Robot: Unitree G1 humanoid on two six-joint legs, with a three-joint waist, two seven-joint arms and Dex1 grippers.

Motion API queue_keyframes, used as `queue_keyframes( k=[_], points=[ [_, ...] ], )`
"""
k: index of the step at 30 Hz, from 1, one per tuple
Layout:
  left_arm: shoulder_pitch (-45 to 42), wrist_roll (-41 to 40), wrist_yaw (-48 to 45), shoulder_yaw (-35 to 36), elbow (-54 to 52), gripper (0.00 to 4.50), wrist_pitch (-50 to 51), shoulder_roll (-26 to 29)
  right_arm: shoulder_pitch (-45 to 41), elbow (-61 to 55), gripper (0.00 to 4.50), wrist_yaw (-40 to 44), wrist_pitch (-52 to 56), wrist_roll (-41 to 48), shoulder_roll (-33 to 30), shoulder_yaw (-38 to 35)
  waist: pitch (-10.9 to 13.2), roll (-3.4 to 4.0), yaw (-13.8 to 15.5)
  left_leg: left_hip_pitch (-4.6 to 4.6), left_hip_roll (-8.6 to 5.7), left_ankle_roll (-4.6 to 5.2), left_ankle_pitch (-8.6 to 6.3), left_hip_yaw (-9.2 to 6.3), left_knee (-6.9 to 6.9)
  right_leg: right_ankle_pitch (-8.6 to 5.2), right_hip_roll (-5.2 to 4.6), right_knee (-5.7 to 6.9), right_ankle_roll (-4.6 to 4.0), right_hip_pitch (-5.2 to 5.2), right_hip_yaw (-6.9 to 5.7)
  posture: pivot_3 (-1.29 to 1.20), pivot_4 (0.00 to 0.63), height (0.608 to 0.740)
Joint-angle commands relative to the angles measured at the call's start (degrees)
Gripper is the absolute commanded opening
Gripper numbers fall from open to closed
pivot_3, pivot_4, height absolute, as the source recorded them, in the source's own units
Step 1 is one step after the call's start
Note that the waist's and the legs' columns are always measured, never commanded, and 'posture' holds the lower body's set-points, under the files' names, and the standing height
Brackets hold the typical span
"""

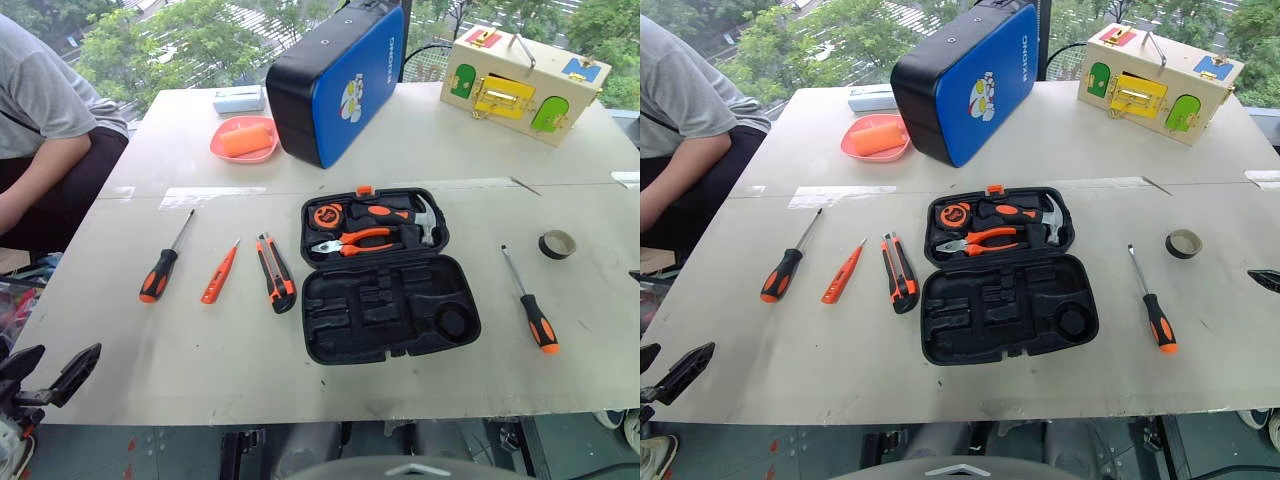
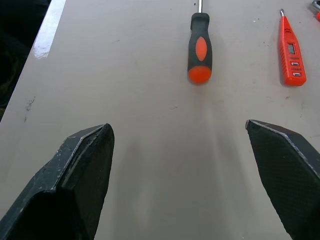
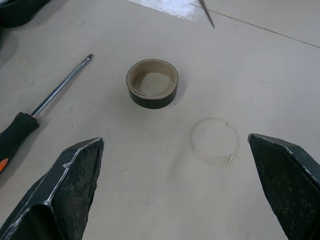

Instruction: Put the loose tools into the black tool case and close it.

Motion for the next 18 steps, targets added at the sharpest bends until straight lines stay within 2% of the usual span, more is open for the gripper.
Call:
queue_keyframes(
  k=[1, 14, 18],
  points=[
    [0.0, -0.13, 0.37, 0.08, -1.39, 4.5, 0.75, 0.38, -1.04, 1.61, 4.42, 0.13, -2.56, -0.39, -0.25, -0.59, 0.0, 0.0, 0.0, 0.0, 0.0, 0.0, 0.0, 0.0, 0.0, 0.0, 0.0, 0.0, 0.0, 0.0, 0.0, 0.0, 0.15, 0.735],
    [-1.16, -0.16, 1.36, -0.78, -2.02, 4.5, 3.9, 1.38, -3.7, 8.38, 4.42, -1.26, -10.78, -3.04, 0.1, 0.35, -0.01, 0.01, -0.5, 0.01, 0.0, -0.05, 0.03, 0.03, 0.0, 0.0, 0.01, 0.02, 0.01, 0.01, -0.01, 0.0, 0.15, 0.735],
    [-2.9, -1.57, 1.65, -0.63, -3.47, 4.5, 6.26, 3.04, -5.11, 4.45, 4.42, -0.19, -9.62, -1.21, 0.41, 0.09, -0.01, 0.01, -0.64, 0.01, 0.0, -0.07, 0.04, 0.0, 0.0, 0.0, 0.01, 0.04, 0.01, 0.01, -0.01, 0.0, 0.15, 0.735]
  ],
)
